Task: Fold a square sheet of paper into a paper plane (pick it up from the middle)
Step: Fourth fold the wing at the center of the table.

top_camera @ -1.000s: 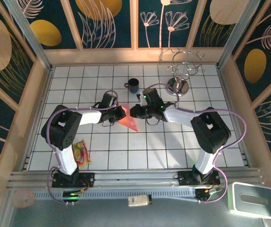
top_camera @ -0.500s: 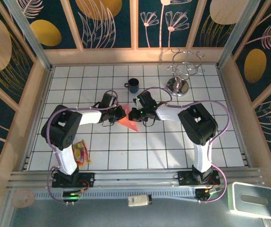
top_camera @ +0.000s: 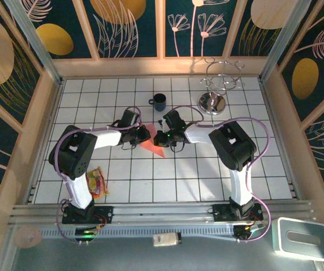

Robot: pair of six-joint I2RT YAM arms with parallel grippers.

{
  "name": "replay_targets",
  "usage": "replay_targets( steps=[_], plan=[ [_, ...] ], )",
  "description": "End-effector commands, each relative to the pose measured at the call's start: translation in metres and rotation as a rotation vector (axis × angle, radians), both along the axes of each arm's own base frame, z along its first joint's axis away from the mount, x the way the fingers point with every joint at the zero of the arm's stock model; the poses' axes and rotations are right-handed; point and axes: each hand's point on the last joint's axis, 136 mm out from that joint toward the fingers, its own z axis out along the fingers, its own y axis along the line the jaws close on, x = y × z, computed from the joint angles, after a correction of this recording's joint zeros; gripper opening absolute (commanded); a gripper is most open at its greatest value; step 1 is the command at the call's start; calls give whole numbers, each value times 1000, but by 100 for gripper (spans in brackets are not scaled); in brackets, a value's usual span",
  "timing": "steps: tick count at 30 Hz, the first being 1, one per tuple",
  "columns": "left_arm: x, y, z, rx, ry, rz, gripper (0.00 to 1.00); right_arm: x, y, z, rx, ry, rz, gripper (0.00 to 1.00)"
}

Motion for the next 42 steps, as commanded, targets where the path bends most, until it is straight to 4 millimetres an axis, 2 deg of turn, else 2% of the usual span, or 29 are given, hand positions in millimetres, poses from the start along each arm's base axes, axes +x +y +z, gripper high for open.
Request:
replay_targets(
  steps=[1, 8, 12, 15, 23, 30, 33, 37, 40, 42],
  plan=[
    [9, -12, 34, -85, -86, -50, 15, -9, -8, -25, -77, 48, 9, 4],
    [8, -7, 4, -26, -33, -49, 14, -8, -10, -28, -93, 51, 5, 4],
    [8, 4, -11, 19, -11, -34, 14, -10, -13, -31, -107, 63, 4, 3],
    [22, 10, -11, 42, -29, -22, 14, -14, -17, -37, -129, 76, 2, 4],
    [49, 48, -17, 134, -39, 13, 16, -30, -44, -66, -259, 137, -5, 3],
    [77, 74, -21, 199, -46, 46, 16, -34, -51, -69, -275, 145, -11, 3],
    [96, 75, -8, 170, -76, 61, 16, -32, -47, -68, -258, 148, -19, 3],
    [113, 61, 41, 79, -173, 61, 16, -28, -41, -65, -229, 150, -36, 2],
    [103, 49, 71, -31, -224, 57, 16, -26, -38, -63, -213, 149, -47, 2],
    [87, 41, 76, -97, -225, 48, 16, -25, -37, -63, -206, 151, -51, 2]
  ],
)
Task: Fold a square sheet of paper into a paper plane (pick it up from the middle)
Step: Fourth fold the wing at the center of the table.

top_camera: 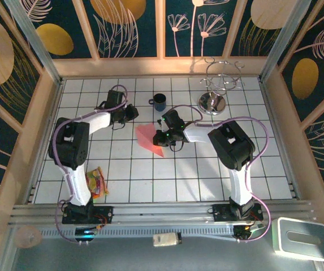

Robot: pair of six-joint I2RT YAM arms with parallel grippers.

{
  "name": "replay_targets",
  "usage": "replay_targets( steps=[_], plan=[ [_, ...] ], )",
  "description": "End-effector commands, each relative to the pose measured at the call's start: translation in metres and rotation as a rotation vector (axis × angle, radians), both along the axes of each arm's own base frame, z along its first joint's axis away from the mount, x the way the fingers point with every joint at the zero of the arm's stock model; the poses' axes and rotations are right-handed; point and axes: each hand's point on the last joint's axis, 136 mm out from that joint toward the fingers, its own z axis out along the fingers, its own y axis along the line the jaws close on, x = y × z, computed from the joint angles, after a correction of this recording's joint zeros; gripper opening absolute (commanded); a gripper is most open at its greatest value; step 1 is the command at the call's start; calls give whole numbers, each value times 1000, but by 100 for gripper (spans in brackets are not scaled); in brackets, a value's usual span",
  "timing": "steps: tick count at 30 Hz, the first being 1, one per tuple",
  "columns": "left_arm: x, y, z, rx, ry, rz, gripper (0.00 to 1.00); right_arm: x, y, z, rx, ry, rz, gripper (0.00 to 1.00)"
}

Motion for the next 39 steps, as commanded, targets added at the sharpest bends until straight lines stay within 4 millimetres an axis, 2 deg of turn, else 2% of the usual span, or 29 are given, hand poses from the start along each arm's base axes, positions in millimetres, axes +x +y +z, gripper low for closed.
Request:
replay_targets(
  steps=[1, 5, 8, 13, 19, 22, 27, 29, 31, 35, 39],
  plan=[
    [-23, -23, 29, -142, -39, -48, 16, -29, -38, -60, -188, 149, -48, 2],
    [-53, -33, 11, -151, 25, -89, 15, -28, -38, -58, -180, 150, -48, 2],
    [-66, -42, -2, -133, 63, -119, 15, -29, -37, -57, -174, 152, -49, 2],
    [-69, -55, -25, -99, 122, -143, 14, -28, -36, -54, -165, 145, -49, 2],
    [-70, -47, -50, -15, 186, -110, 11, -22, -29, -41, -118, 121, -36, 2],
    [-71, -37, -61, 47, 212, -82, 11, -15, -15, -19, -39, 81, -16, 2],
    [-72, -24, -76, 120, 251, -48, 9, 0, 14, 38, 145, -23, 27, 3],
    [-73, -20, -80, 145, 259, -37, 8, 5, 18, 48, 162, -46, 25, 3],
    [-72, -18, -81, 157, 262, -31, 8, 9, 20, 48, 161, -52, 20, 3],
    [-72, -17, -82, 172, 264, -32, 8, 14, 23, 32, 124, -16, 5, 2],
    [-73, -16, -83, 181, 269, -34, 8, 18, 26, 25, 102, -12, 2, 2]
  ],
)
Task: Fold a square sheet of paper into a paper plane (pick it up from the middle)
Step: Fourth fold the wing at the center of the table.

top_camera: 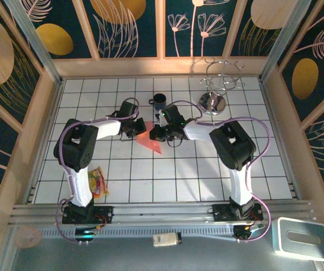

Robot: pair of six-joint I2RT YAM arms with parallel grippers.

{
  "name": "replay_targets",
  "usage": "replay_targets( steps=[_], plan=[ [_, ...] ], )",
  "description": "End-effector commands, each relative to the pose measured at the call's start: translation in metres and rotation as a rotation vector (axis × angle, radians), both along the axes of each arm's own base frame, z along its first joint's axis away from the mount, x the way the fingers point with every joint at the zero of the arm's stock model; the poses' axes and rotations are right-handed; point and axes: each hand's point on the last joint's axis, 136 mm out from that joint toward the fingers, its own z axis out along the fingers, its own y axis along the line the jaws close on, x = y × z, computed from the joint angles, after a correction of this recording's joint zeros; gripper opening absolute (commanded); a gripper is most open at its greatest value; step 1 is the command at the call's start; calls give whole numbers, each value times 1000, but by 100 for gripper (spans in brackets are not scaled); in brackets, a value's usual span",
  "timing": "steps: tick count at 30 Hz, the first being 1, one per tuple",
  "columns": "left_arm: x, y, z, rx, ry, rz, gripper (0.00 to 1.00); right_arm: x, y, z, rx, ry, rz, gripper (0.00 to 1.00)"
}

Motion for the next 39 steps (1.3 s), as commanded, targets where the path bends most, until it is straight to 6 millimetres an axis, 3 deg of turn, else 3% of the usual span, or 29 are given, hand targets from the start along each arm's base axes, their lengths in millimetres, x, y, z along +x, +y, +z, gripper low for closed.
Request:
replay_targets(
  steps=[1, 13, 26, 39],
  plan=[
    [-15, 17, -28, 96, 84, 6, 8, 3, 4, -11, -28, 26, -7, 2],
    [-19, 21, -33, 122, 96, 7, 8, 4, 4, -38, -85, 67, 2, 2],
    [-29, 44, -56, 236, 153, 72, 8, -45, -20, -44, -149, 105, 102, 2],
    [-32, 43, -54, 219, 151, 71, 8, -94, -62, -51, -233, 152, 118, 2]
  ],
)
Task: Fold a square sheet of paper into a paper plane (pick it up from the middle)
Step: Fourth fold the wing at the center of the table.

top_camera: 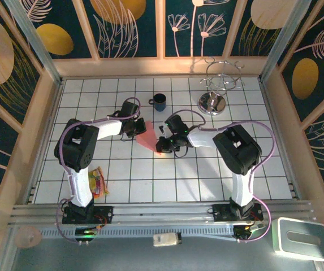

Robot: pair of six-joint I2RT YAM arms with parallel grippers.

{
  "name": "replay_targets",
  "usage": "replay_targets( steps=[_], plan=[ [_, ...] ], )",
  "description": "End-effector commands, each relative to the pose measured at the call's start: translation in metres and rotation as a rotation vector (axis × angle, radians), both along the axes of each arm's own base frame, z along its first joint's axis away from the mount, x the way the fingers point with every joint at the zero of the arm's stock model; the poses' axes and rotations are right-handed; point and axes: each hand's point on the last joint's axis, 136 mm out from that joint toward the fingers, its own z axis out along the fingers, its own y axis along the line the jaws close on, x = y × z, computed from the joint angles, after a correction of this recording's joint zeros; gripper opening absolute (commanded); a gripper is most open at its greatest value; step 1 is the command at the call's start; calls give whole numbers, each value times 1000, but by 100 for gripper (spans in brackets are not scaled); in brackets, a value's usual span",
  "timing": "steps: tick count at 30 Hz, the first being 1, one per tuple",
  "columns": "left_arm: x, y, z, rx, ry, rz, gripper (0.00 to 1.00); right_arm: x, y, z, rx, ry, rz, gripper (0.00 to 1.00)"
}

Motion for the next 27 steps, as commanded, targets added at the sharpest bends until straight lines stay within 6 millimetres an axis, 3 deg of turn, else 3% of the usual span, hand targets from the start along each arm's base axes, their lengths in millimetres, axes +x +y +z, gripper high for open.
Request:
replay_targets(
  steps=[1, 9, 14, 17, 20, 23, 27],
  plan=[
    [-33, 40, -51, 164, 157, 67, 8, -38, -27, -18, -110, 101, 24, 2],
    [-29, 32, -41, 123, 129, 48, 8, -47, -43, -18, -139, 96, -6, 1],
    [-23, 20, -26, 64, 92, 15, 9, -28, -36, 13, -62, -6, -55, 3],
    [-14, 7, 0, -3, 35, -19, 12, -4, -27, 44, 35, -88, -123, 9],
    [-5, -4, 40, -78, -49, -34, 18, 16, -21, 65, 128, -128, -184, 20],
    [-1, -10, 76, -150, -130, -26, 29, 33, -13, 71, 186, -142, -218, 30],
    [-3, -3, 105, -203, -206, 20, 47, 54, -6, 67, 208, -147, -231, 37]
  ],
)
